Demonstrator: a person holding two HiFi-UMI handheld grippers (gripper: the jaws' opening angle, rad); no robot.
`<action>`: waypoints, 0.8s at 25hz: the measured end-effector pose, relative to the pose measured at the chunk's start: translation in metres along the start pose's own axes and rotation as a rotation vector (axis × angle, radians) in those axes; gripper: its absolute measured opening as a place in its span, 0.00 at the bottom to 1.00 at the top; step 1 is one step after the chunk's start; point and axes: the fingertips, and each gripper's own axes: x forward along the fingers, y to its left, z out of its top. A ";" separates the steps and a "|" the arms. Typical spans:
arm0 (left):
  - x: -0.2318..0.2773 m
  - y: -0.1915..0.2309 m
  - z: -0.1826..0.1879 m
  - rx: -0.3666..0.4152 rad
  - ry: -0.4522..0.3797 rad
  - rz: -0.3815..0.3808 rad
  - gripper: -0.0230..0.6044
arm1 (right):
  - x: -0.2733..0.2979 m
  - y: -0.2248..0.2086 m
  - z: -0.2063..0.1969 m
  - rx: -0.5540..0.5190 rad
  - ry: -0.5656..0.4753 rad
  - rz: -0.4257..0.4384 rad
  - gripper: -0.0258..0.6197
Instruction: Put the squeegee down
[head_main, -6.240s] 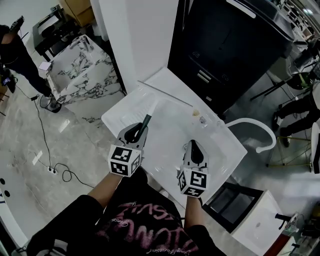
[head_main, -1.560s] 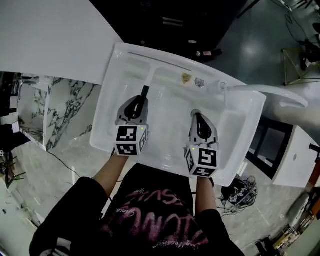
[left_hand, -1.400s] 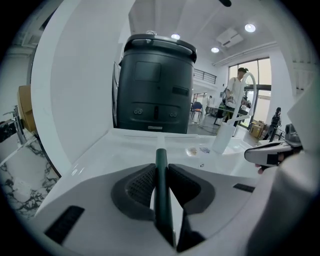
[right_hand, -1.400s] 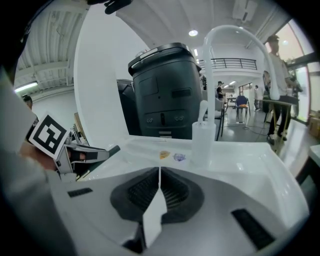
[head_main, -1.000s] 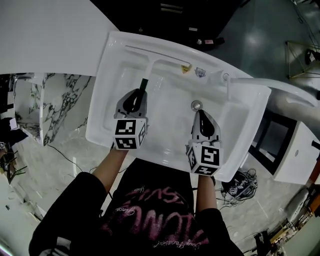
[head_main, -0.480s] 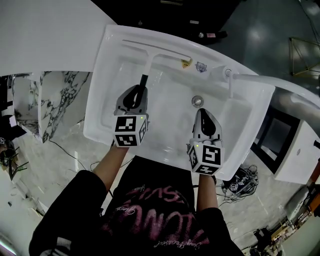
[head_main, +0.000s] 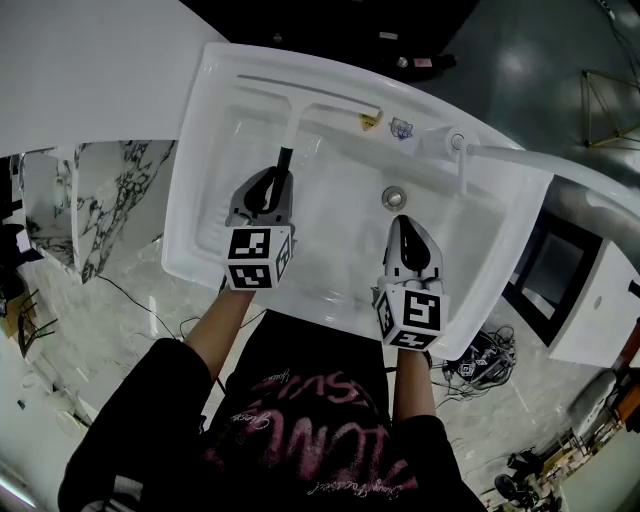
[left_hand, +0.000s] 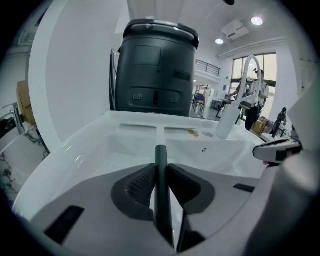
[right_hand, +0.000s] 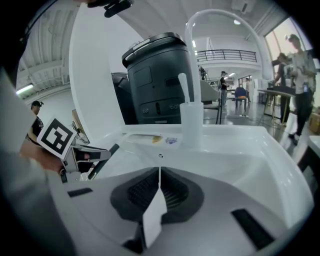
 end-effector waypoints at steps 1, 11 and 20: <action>0.000 0.000 0.000 0.004 -0.001 0.000 0.17 | 0.000 0.000 -0.001 0.001 0.002 0.001 0.07; -0.004 -0.002 0.001 0.055 0.002 -0.005 0.17 | -0.009 -0.001 -0.003 -0.004 -0.002 0.002 0.07; -0.029 -0.010 0.020 0.109 -0.086 -0.004 0.17 | -0.022 0.008 0.006 -0.002 -0.033 0.020 0.07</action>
